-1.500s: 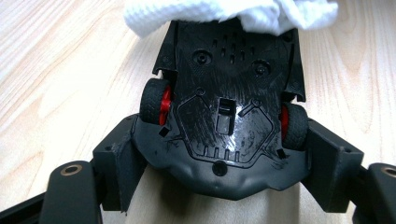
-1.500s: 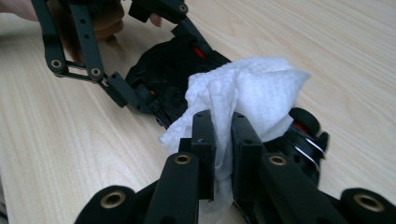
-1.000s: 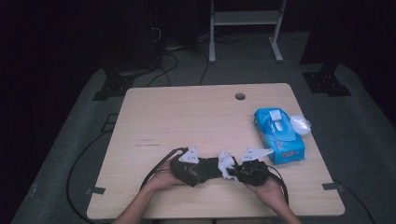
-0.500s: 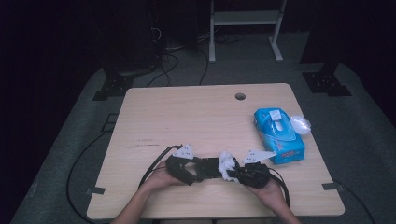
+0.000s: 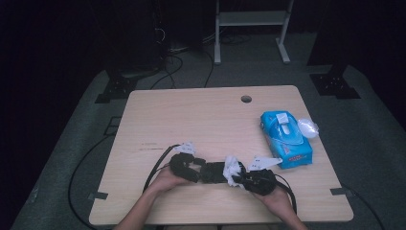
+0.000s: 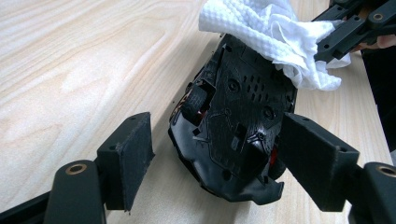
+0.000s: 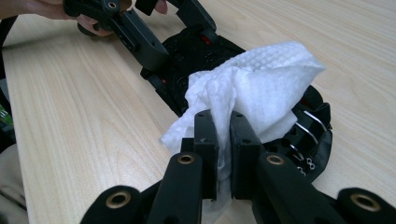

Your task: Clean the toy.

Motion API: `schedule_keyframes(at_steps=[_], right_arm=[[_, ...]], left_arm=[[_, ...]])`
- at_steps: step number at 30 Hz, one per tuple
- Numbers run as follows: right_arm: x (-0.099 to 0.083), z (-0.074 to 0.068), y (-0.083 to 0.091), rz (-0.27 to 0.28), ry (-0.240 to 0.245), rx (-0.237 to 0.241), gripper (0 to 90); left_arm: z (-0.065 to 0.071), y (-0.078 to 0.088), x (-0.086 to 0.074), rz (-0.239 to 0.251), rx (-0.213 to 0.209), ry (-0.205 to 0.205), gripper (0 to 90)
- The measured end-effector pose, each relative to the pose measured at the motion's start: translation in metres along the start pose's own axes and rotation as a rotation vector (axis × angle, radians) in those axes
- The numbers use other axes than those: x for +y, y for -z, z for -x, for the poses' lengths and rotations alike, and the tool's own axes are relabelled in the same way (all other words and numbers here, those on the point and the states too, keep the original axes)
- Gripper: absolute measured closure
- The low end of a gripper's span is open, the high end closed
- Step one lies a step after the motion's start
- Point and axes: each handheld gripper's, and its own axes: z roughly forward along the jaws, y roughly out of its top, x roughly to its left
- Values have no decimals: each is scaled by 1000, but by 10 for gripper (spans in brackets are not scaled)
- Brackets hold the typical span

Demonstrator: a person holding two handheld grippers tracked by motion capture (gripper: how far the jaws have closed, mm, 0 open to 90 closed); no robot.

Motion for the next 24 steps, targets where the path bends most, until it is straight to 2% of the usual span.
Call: schedule_keyframes(at_steps=[5,7,13,15,19,24], right_arm=[[-3,-1,1,12,6,0,838],[-3,-2,1,13,7,2,839],[-4,-4,1,17,28,-10,840],[-5,-4,1,18,32,-12,841],[-5,-5,1,22,35,-16,841],[-6,-6,1,25,44,-22,841]], left_arm=[[-1,-2,0,-13,-2,21,297],[-3,-3,1,-23,-15,25,298],[-4,-8,2,-12,-46,66,309],[-3,-11,2,-32,-60,69,319],[-2,-11,2,-31,-53,67,318],[1,-10,2,-30,-34,40,319]])
